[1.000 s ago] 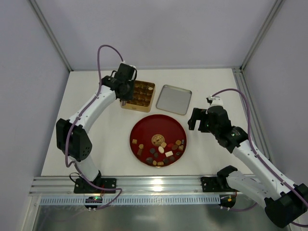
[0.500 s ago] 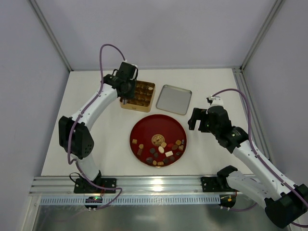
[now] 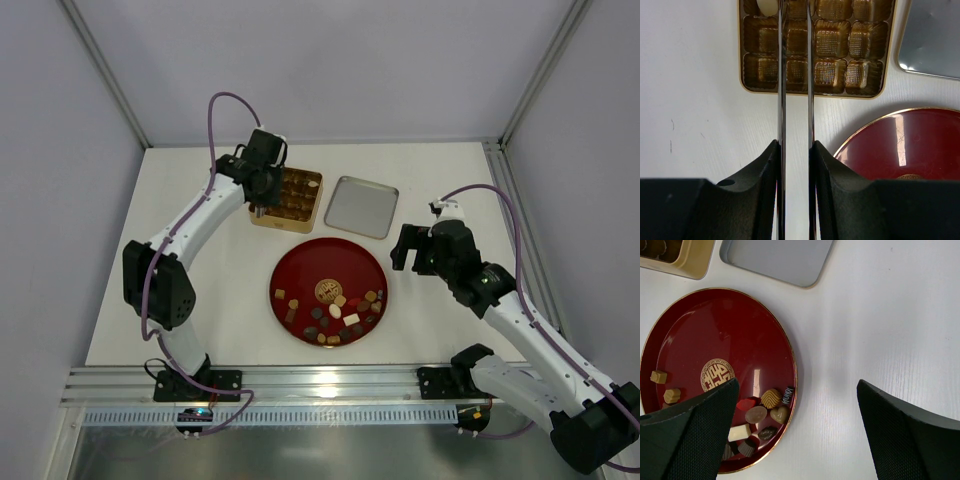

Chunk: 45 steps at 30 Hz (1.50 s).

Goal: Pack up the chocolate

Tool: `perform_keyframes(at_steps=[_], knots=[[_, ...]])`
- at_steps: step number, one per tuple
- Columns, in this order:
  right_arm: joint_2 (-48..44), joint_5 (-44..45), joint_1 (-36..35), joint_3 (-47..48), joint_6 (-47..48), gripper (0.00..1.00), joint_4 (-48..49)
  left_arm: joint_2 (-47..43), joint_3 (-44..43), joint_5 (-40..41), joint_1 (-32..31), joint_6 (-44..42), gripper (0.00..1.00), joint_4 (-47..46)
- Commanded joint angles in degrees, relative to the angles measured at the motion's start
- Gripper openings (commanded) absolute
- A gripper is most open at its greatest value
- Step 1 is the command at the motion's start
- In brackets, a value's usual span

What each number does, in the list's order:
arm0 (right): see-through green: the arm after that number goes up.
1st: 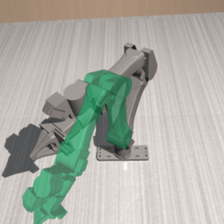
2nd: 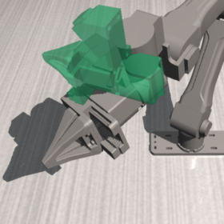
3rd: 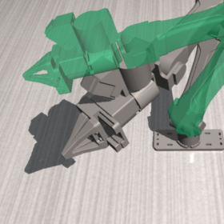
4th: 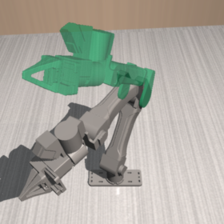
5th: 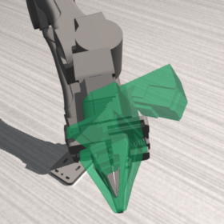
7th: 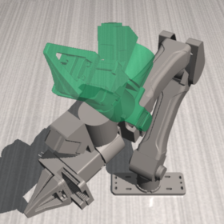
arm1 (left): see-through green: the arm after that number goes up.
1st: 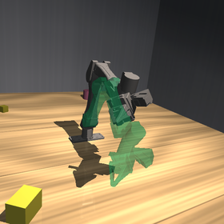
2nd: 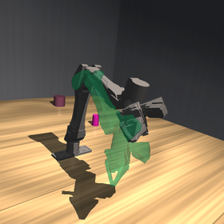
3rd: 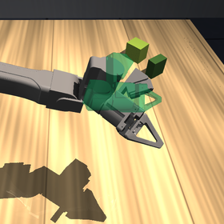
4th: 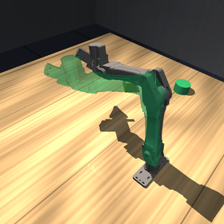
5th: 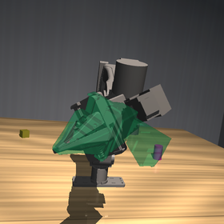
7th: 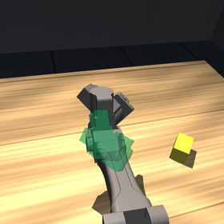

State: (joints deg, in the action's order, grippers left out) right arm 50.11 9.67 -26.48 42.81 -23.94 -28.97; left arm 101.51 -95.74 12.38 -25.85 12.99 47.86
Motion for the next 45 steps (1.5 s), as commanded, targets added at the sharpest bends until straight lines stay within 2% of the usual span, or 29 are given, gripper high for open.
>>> perform_keyframes(at_steps=[1,31,39,43,45], knots=[[-0.62,-0.18,0.20,1.14,-0.14,1.00,1.02,0.00,-0.06,-0.08,0.36,-0.69,0.31,-0.83],[-0.89,-0.18,0.20,0.70,-0.23,1.00,1.02,-0.44,1.26,0.45,0.27,-0.60,0.34,-0.84],[-0.89,-0.09,0.20,1.05,0.21,1.00,1.20,-4.91,0.82,1.94,0.53,0.01,0.34,-1.98],[-0.71,-0.70,0.29,1.23,0.56,1.00,1.64,-8.69,1.44,3.17,3.34,1.68,0.34,-2.94],[-0.71,-1.23,0.11,1.31,0.57,1.00,2.25,-10.10,3.10,3.44,7.28,2.65,0.36,-3.91]])
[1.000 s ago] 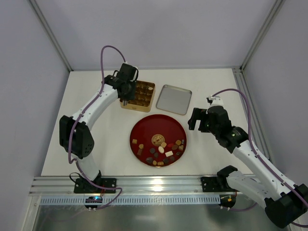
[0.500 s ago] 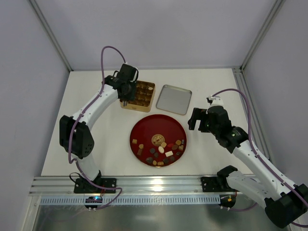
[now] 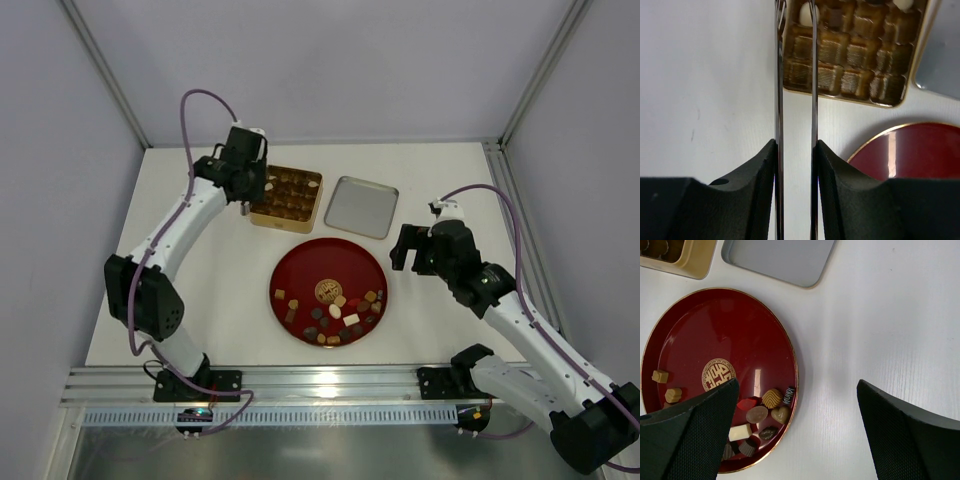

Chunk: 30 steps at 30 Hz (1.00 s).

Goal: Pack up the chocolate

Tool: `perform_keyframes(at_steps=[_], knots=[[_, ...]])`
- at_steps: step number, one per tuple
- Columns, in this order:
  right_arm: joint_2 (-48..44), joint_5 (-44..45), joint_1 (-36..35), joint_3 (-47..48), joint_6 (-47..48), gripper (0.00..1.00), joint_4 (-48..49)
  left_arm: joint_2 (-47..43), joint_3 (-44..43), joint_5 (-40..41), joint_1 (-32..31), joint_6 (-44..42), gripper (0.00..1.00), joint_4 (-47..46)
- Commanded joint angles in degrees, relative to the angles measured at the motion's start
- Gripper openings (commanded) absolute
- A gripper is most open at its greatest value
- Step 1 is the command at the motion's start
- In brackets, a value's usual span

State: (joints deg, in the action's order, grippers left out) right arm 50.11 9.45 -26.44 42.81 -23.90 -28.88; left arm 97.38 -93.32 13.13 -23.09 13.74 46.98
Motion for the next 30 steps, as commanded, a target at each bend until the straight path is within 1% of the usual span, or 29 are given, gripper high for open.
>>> perform_keyframes(at_steps=[1,4,5,6,7,9,12,15,16,23,30], knots=[[-0.71,-1.97,0.24,1.31,0.61,1.00,2.69,-6.76,1.81,1.91,7.51,2.78,0.36,-3.65],[-0.45,-2.86,0.16,1.49,0.61,1.00,3.22,-6.86,4.28,1.73,11.39,3.75,0.38,-6.01],[-0.27,-3.56,0.16,1.58,0.61,1.00,3.22,-6.51,5.07,1.38,14.01,4.01,0.38,-6.81],[-0.19,-3.91,0.16,1.75,0.70,1.00,3.39,-6.33,7.25,1.55,15.08,4.19,0.38,-7.86],[-0.19,-4.18,0.16,1.93,0.70,1.00,3.48,-6.07,8.40,1.81,16.22,4.63,0.39,-10.22],[-0.45,-5.06,0.16,2.02,0.70,1.00,3.75,-4.58,10.77,0.41,19.55,5.33,0.39,-12.17],[-0.97,-6.37,0.16,1.76,0.35,1.00,4.01,-1.07,11.84,-1.26,22.64,6.39,0.39,-14.81],[-1.24,-7.43,0.24,1.32,0.00,1.00,4.19,1.66,12.46,-1.43,22.92,6.57,0.39,-16.22],[-1.59,-7.52,0.16,1.14,-0.09,1.00,4.27,2.19,12.55,-1.26,24.48,6.30,0.39,-16.65],[-3.61,-7.70,0.16,-0.18,-0.09,1.00,3.92,5.44,14.13,-0.65,24.94,5.77,0.42,-16.66],[-5.46,-7.96,0.16,-1.67,-0.71,1.00,3.66,10.10,15.19,-0.47,24.94,5.95,0.58,-14.38]])
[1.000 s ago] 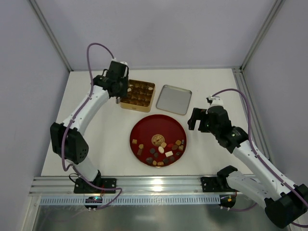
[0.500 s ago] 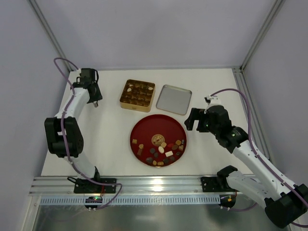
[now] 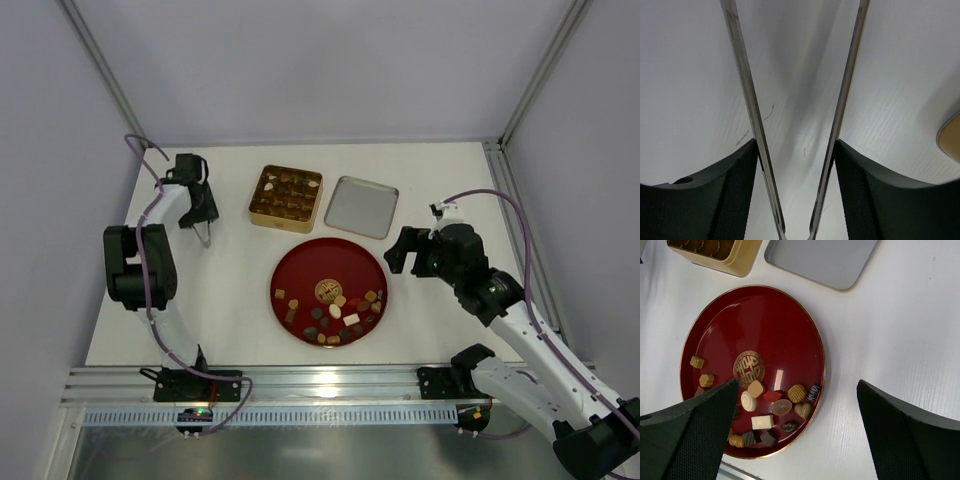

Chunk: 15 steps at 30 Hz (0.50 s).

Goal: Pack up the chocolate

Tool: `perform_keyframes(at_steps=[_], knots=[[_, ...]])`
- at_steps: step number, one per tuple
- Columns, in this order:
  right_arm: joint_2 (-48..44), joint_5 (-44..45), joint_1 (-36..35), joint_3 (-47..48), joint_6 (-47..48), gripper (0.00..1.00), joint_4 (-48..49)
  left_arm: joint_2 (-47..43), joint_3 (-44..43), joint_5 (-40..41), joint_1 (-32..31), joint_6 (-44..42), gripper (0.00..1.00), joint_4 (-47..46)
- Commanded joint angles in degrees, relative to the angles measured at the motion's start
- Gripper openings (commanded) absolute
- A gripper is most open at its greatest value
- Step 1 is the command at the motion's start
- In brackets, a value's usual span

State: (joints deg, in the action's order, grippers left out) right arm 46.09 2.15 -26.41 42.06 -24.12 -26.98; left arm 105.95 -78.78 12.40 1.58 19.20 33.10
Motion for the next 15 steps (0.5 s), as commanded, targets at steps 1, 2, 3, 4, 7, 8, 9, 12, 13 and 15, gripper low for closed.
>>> perform_keyframes(at_steps=[1,2,3,4,7,8,9,12,13,15], knots=[[-1.52,-0.66,0.13,-1.10,-0.75,1.00,1.84,2.67,0.56,0.08,0.35,0.75,0.62,0.20],[-1.61,-0.75,0.13,-1.19,-0.75,1.00,1.93,3.03,0.39,-0.36,0.35,0.66,0.64,0.47],[-1.79,-0.75,0.13,-1.46,-0.84,1.00,1.85,3.38,0.21,-0.45,0.26,0.75,0.68,0.65],[-1.79,-0.75,0.22,-1.63,-1.02,1.00,1.85,3.91,0.30,-0.28,0.26,0.84,0.70,0.73],[-1.96,-0.66,0.13,-1.98,-1.02,1.00,1.85,4.44,0.47,-0.63,0.35,0.84,0.73,0.73],[-1.96,-0.75,0.13,-2.07,-1.10,1.00,2.02,4.61,0.47,-0.63,0.35,0.84,0.74,0.82],[-1.79,-0.57,0.22,-2.07,-1.19,1.00,2.02,4.70,0.47,-0.80,0.35,0.84,0.76,0.82],[-1.53,-0.57,0.13,-1.81,-1.19,1.00,2.11,4.35,0.21,-0.63,0.35,0.84,0.78,1.44],[-1.26,-0.66,0.22,-1.72,-1.19,1.00,2.11,4.00,0.04,-0.80,0.35,0.75,0.78,1.53],[-0.65,-0.48,0.13,-1.11,-1.28,1.00,2.20,2.69,-0.40,-0.28,0.35,0.49,0.80,2.31]])
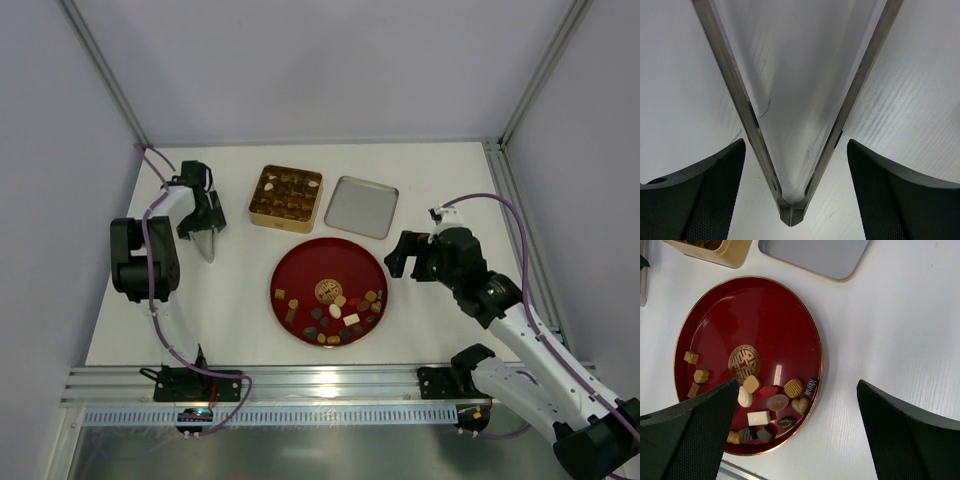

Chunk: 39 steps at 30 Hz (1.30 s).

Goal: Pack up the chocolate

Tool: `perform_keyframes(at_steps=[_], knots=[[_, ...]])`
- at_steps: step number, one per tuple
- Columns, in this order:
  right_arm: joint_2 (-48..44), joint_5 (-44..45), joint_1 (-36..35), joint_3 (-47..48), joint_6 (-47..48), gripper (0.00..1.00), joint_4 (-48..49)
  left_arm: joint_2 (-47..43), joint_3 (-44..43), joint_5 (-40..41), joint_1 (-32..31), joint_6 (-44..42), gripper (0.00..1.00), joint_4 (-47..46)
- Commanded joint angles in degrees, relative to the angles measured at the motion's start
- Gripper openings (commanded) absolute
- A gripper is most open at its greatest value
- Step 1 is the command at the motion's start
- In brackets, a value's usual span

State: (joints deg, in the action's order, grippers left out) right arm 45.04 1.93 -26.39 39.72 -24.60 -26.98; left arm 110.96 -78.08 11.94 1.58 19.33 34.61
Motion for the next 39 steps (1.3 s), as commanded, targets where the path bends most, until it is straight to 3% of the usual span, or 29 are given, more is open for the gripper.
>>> perform_keyframes(at_steps=[1,10,18,25,29,34,39], knots=[[1.19,-0.09,0.11,1.49,-0.80,1.00,2.02,-2.85,-1.80,0.10,0.26,0.18,0.81,1.16],[7.87,3.25,0.11,7.90,-1.76,1.00,0.09,-10.48,-5.59,0.10,0.26,-1.75,0.85,6.26],[25.85,7.29,1.25,20.64,-1.59,0.99,-0.44,-20.59,-5.86,-7.45,-1.05,0.79,0.84,7.14],[50.53,3.52,7.75,37.60,-1.42,0.79,-4.12,-29.30,-1.73,-11.77,-13.08,3.52,0.84,4.94],[64.98,3.86,10.56,53.07,-1.41,0.61,-10.36,-31.06,-1.46,-15.71,-18.36,5.27,0.84,4.77],[73.43,3.51,13.64,60.10,-2.91,0.53,-13.27,-30.37,-2.07,-20.29,-23.11,6.42,0.84,3.01],[74.41,4.83,14.88,58.11,-2.74,0.50,-12.14,-26.68,-5.32,-22.93,-25.84,6.07,0.83,1.95]])
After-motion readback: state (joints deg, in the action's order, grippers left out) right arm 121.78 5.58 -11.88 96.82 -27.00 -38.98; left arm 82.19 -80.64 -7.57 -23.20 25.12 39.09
